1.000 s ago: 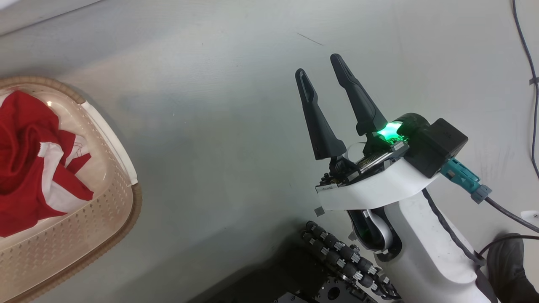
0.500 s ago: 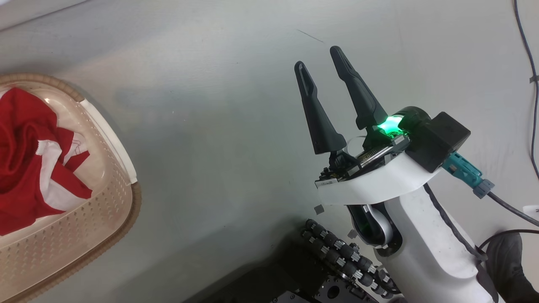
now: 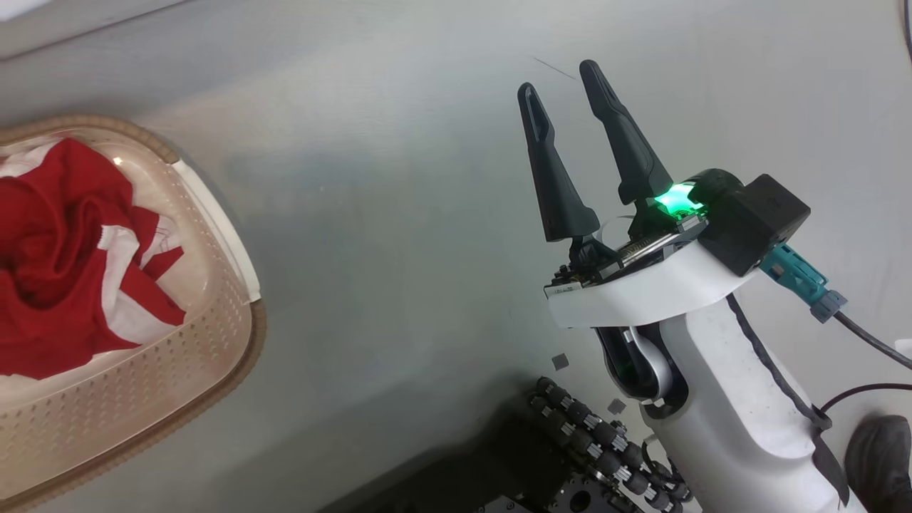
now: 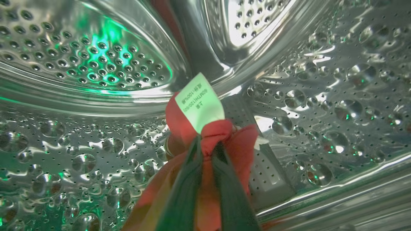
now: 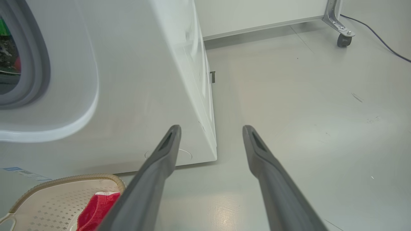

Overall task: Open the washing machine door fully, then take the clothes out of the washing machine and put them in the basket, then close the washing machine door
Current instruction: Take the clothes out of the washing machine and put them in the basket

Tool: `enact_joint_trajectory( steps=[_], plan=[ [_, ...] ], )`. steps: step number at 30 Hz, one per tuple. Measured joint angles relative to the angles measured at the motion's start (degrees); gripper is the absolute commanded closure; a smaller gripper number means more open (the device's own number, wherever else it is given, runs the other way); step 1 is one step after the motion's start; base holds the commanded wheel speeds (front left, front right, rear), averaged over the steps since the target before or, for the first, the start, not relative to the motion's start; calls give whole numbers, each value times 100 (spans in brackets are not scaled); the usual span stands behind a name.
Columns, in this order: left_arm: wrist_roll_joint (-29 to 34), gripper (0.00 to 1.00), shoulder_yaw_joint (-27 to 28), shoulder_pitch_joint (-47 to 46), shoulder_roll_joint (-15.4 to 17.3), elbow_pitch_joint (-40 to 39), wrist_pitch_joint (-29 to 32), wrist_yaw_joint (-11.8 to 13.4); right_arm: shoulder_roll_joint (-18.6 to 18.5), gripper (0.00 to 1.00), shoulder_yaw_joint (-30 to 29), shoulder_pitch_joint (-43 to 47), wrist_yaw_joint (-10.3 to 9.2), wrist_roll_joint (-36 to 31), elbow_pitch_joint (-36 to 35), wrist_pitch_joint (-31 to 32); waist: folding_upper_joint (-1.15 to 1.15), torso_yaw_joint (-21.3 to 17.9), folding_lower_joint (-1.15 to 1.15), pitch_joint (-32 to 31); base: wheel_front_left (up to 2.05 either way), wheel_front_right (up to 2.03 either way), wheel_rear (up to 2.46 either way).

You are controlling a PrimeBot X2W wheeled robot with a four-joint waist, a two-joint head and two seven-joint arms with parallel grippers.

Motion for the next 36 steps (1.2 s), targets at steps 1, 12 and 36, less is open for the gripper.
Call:
enact_joint_trajectory(
  steps=[1, 12, 36],
  plan=[
    [-10, 100, 25, 52, -13, -31, -118, 4, 0, 0, -7, -9, 0, -14, 16, 0, 0, 28, 0, -14, 0, 0, 0],
    [-203, 100, 314, 822, -371, -323, -1539, 209, -2, 0, -242, -37, 2, -311, 240, 0, 0, 328, 0, -296, 0, 0, 0],
    [-358, 100, 266, 3552, -1551, -1071, -4248, 787, -25, 0, -817, 403, 94, -970, 762, 0, 0, 1089, 0, -1627, 0, 0, 0]
  ],
)
